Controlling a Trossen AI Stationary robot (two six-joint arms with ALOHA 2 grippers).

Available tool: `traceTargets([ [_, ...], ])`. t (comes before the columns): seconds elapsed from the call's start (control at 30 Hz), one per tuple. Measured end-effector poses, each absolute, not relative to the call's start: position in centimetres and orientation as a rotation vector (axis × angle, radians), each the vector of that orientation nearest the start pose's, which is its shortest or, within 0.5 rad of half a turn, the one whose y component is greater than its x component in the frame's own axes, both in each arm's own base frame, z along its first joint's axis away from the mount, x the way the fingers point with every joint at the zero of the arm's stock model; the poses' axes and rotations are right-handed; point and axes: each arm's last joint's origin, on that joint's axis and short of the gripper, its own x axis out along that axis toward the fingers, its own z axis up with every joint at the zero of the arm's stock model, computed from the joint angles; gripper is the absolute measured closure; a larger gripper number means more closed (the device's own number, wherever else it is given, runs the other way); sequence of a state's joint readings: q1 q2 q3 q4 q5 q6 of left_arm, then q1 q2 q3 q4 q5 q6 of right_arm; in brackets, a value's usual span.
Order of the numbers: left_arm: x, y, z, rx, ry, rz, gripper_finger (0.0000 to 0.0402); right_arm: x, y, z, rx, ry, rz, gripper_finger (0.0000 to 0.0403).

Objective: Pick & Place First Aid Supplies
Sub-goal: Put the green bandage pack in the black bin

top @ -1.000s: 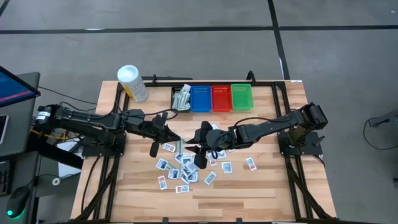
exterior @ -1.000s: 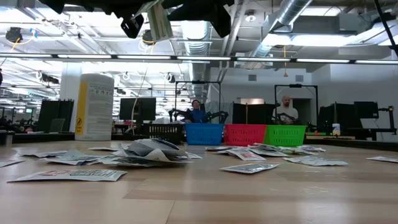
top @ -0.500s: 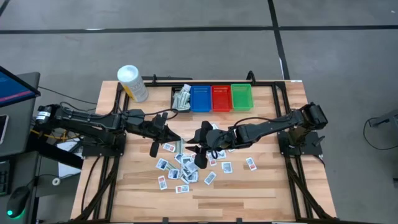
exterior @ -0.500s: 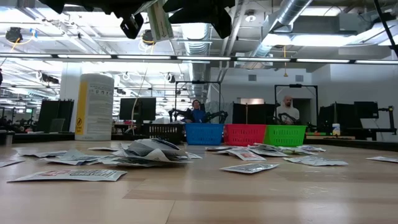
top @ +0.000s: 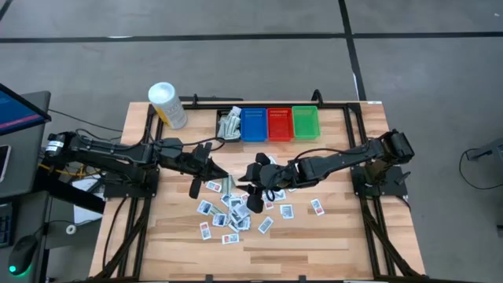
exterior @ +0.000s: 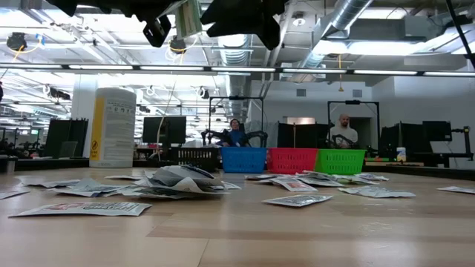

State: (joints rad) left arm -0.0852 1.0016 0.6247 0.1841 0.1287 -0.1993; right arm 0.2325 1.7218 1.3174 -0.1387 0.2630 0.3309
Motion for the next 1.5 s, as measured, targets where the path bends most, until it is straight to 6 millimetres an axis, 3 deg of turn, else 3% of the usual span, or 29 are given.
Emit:
traceTargets([
  [0.73,22.2,-2.3,27.7,-0.228,0.176,-0.195,0.0388,38.9,7.7,28.5,0.196,0.386,-0.107,0.0298],
  [0.83,22.2,-2.3,27.7,-0.228,0.175,-0.195,0.0392,38.9,7.7,28.5,0.196,0.387,-0.107,0.0317],
  [1.0,22.2,-2.3,27.7,-0.228,0.175,-0.195,0.0389,38.9,7.7,28.5,0.192,0.390,-0.106,0.0391],
  [1.5,22.2,-2.3,27.7,-0.224,0.176,-0.196,0.0385,38.7,8.2,28.4,0.181,0.408,-0.089,0.0402],
])
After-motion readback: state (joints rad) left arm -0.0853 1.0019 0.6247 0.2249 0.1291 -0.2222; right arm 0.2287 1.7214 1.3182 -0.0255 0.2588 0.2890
